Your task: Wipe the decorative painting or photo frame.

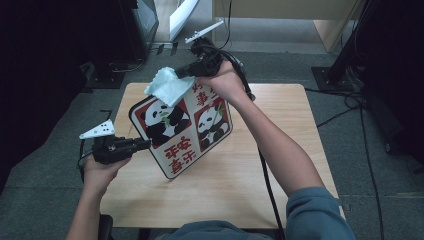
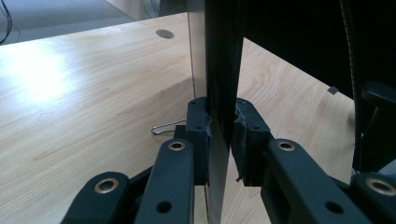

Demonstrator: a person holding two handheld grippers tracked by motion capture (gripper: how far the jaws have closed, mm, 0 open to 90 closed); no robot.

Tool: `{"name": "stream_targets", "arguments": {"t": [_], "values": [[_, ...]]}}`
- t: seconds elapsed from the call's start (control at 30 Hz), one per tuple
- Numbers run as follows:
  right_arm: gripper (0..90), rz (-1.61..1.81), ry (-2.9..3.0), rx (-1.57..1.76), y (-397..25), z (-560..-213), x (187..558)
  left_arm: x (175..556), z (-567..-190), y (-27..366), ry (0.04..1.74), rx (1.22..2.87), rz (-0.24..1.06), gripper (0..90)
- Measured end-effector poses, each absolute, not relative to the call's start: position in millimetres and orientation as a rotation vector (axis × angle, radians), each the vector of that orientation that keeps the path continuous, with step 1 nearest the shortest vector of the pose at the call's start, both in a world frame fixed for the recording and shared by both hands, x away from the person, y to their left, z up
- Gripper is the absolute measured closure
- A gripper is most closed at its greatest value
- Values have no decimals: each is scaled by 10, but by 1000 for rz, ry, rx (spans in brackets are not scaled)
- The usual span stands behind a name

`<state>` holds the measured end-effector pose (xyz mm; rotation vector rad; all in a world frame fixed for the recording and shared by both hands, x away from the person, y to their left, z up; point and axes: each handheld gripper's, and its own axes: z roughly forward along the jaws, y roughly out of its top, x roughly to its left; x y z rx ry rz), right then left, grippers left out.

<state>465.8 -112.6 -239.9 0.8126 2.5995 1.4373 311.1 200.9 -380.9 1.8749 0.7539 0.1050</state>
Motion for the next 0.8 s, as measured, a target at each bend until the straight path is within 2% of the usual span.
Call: {"name": "stream_targets", "arguments": {"t": [0.8], "values": [[874,1418,2474,893,-1551,-2425,4838,3110,-3815,2015,758,1869,107,789]]}}
